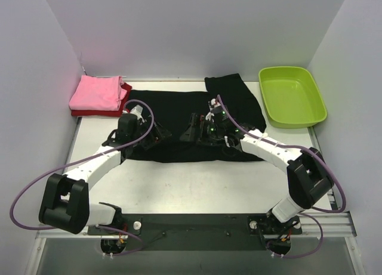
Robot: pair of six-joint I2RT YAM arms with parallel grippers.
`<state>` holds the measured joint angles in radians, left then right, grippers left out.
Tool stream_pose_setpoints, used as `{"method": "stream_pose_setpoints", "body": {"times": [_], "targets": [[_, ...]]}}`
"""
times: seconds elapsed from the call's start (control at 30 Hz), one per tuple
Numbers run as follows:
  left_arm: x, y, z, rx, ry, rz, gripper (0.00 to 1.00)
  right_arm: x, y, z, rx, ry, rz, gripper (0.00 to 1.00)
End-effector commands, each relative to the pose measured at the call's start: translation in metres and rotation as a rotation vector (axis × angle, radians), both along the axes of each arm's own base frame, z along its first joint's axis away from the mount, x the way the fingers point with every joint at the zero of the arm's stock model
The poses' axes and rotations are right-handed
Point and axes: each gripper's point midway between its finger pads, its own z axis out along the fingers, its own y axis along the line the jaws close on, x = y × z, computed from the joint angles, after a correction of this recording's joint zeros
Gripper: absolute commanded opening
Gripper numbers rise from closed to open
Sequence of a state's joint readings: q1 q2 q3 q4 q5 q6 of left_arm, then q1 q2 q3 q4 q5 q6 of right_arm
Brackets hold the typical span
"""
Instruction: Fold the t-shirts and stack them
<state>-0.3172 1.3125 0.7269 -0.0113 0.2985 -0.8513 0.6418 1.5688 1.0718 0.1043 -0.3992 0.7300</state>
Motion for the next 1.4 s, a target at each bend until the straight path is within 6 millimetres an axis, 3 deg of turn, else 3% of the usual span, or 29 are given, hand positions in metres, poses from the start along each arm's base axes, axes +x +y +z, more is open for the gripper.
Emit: {"method": "stream_pose_setpoints", "body": {"times": [0.0,0.33,0.47,0.67,0.83,1.2,1.37], "targets": [[0.015,0.010,0.007,0.019,-0.018,0.012,0.81,-0.002,0.008,-0.004,0.088,0.001,0.004,0.93],[0.011,0.014,-0.011,0.026,0.027,0.014,0.81,-0.008,0.014,-0.045,0.118,0.037,0.034,0.93],[0.008,0.018,-0.011,0.034,0.027,0.027,0.81,-0.014,0.014,-0.077,0.117,0.097,0.031,0.93],[0.006,0.031,-0.010,0.050,0.033,0.052,0.81,-0.018,0.013,-0.097,0.124,0.119,0.030,0.93],[0.006,0.043,-0.014,0.061,0.043,0.078,0.81,-0.028,0.007,-0.110,0.113,0.139,0.037,0.93],[-0.006,0.058,-0.038,0.105,0.156,0.122,0.81,-0.034,0.002,-0.116,0.092,0.158,0.037,0.92],[-0.013,0.078,-0.047,0.188,0.213,0.186,0.81,-0.035,0.002,-0.119,0.093,0.166,0.039,0.92]]}}
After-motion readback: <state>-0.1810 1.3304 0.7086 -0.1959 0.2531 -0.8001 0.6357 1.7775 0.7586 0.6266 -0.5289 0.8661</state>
